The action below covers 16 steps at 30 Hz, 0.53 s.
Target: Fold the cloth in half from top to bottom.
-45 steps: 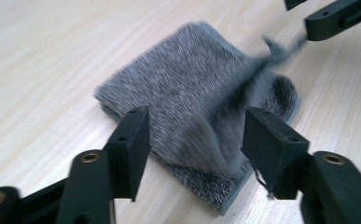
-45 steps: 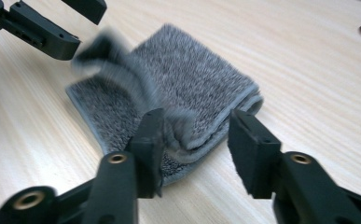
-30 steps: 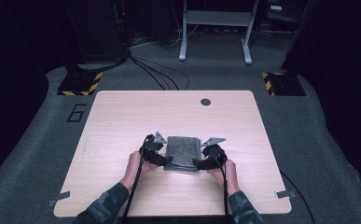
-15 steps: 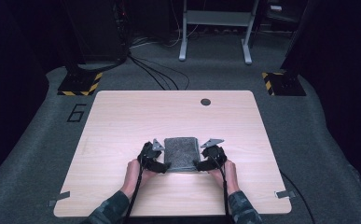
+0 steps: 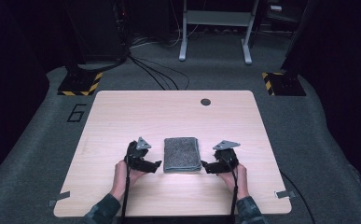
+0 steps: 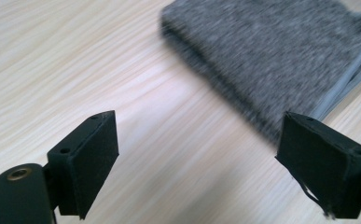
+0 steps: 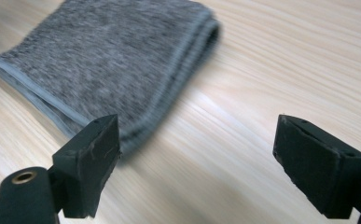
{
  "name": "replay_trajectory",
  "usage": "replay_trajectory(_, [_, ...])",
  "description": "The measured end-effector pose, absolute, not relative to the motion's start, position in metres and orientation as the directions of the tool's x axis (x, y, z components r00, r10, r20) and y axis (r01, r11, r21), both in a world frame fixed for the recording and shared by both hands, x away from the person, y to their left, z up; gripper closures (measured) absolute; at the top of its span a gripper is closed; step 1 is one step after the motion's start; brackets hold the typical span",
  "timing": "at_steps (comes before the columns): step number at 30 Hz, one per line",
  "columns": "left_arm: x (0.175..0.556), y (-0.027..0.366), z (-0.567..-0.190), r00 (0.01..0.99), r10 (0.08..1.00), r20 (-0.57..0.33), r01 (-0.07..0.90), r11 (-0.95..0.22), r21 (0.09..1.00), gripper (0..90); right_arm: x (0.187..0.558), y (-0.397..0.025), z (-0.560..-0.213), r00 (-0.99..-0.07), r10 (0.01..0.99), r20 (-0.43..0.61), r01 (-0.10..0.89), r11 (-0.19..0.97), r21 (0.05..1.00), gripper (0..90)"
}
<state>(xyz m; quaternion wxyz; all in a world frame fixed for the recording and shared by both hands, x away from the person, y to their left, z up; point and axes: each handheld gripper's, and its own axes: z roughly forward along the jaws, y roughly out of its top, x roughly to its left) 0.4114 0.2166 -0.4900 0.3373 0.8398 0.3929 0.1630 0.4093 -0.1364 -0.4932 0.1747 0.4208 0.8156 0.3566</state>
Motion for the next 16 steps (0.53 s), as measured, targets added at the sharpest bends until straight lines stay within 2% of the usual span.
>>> replay_trajectory(6, [0.391, 0.257, -0.506, 0.587, 0.809, 0.043, 0.601, -0.47, 0.646, 8.9, 0.39, -0.184, -0.505, -0.495, 0.868, 0.023, 0.614, 0.331, 0.717, 13.9])
replay_trajectory(9, [0.382, 0.273, -0.516, 0.553, 0.833, 0.03, 0.631, -0.442, 0.637, 6.0, 0.381, -0.205, -0.516, -0.445, 0.895, 0.027, 0.642, 0.297, 0.707, 12.6])
replay_trajectory(12, [0.374, 0.284, -0.523, 0.513, 0.858, 0.02, 0.641, -0.398, 0.656, 4.0, 0.373, -0.218, -0.524, -0.406, 0.913, 0.025, 0.654, 0.271, 0.706, 10.9])
replay_trajectory(16, [0.366, 0.29, -0.53, 0.477, 0.879, 0.007, 0.616, -0.34, 0.71, 2.6, 0.368, -0.226, -0.529, -0.403, 0.915, -0.007, 0.617, 0.278, 0.736, 9.3])
